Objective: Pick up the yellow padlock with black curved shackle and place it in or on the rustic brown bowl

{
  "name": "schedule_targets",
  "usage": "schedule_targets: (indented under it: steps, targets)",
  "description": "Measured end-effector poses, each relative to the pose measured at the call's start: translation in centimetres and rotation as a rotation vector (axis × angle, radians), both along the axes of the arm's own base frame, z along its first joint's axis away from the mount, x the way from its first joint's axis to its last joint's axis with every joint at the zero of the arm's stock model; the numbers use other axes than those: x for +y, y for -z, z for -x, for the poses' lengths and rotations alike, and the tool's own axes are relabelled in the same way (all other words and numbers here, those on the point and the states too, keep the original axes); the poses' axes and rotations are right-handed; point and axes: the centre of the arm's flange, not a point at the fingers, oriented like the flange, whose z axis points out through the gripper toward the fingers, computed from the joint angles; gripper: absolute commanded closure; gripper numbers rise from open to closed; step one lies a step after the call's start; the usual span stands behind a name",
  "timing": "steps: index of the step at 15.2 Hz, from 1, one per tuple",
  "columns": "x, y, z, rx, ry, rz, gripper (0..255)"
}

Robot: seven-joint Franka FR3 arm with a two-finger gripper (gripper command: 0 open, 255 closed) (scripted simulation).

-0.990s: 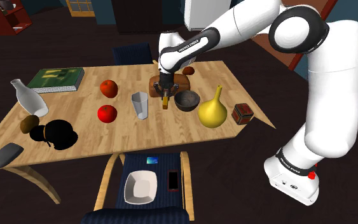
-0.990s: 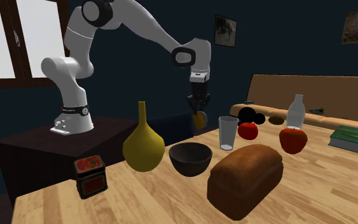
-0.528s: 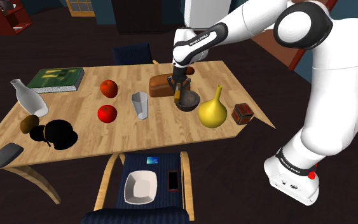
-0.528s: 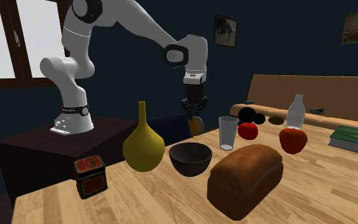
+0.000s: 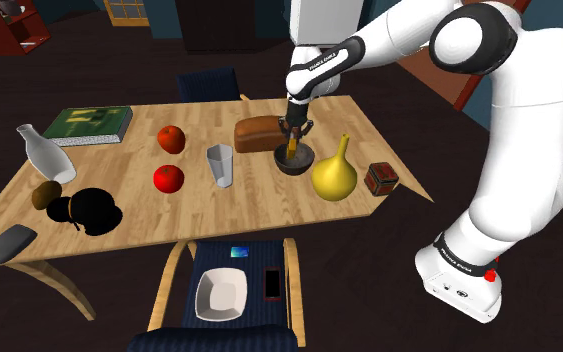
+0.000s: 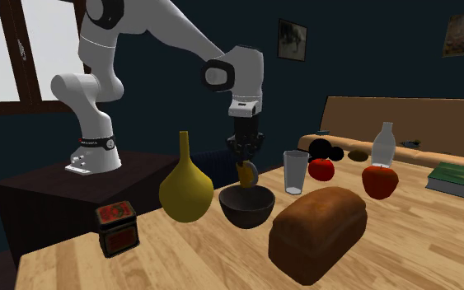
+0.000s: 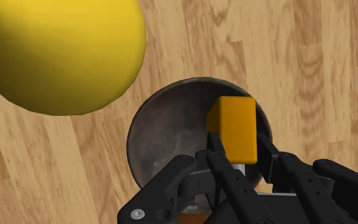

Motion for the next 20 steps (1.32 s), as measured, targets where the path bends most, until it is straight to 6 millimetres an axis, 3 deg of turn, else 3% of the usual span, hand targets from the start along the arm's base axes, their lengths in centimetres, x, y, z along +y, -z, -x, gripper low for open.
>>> schedule_targets:
  steps: [10,16,17,20]
  targets:
    - [0.0,5.0,0.2,0.000,-0.001,0.000,255]
    - [0.0,5.4,0.1,0.000,0.000,0.000,255]
    - [0.0,5.4,0.1,0.000,0.000,0.000,0]
    - [0.0,5.4,0.1,-0.001,-0.001,0.000,0]
